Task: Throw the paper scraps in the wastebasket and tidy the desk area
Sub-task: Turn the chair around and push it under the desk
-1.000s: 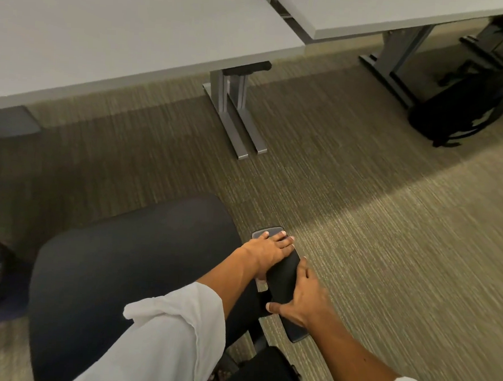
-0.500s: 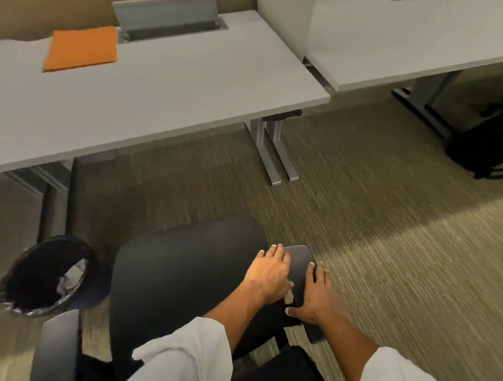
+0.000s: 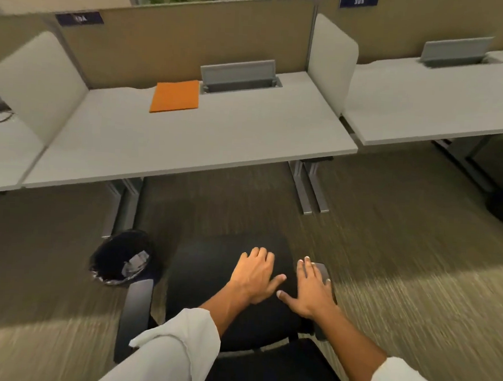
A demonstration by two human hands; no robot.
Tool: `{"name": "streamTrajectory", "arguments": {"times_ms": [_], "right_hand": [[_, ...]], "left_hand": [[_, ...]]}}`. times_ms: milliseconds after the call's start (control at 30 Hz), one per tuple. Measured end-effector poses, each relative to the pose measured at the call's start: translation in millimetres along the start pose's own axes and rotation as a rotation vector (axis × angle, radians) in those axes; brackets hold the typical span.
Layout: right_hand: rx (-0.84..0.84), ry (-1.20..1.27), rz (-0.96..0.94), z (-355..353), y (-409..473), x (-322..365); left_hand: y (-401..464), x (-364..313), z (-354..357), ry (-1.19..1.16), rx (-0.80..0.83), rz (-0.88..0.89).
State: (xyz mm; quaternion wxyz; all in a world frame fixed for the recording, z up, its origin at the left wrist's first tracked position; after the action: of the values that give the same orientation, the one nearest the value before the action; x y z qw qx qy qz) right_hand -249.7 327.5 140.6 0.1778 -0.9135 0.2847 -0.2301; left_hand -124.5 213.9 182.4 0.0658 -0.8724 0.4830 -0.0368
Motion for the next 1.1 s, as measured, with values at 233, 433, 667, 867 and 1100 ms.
{"name": "streamTrajectory", "arguments": {"times_ms": [233, 433, 667, 867, 1100], "right_hand": [[0.000, -0.106, -0.111, -11.5, -40.9, 36.0], [0.018, -0.097, -0.159, 5.5, -87.4, 56.9], [0.136, -0.101, -0.132, 27.0, -141.4, 59.4], [0.241, -0.095, -0.171, 11.7, -176.7, 65.1], [0.229, -0.249, -0.352, 12.8, -211.2, 60.5]], "left_hand": [[-82.1, 10.6, 1.8, 0.009, 0.030, -0.144], [-163.1, 15.8, 11.6, -0.192, 0.161, -0.263], [-248.1, 29.6, 4.2, -0.475, 0.241, -0.404], [-288.8, 37.8, -5.3, -0.345, 0.360, -0.286], [-322.3, 33.2, -11.2, -0.206, 0.166, -0.153]]}}
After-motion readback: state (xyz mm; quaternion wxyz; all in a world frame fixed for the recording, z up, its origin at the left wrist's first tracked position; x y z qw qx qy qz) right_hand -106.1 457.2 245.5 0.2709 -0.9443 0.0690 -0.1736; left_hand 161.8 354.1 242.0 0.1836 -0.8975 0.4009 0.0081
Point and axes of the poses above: each hand's wrist, its own y-axis towards the middle knuckle, its own z-axis out of the palm, x = y × z, the point moved 2 cm from there along y, towards the middle knuckle, and after that the axes turned 5 degrees about y, right-handed, at the moved point
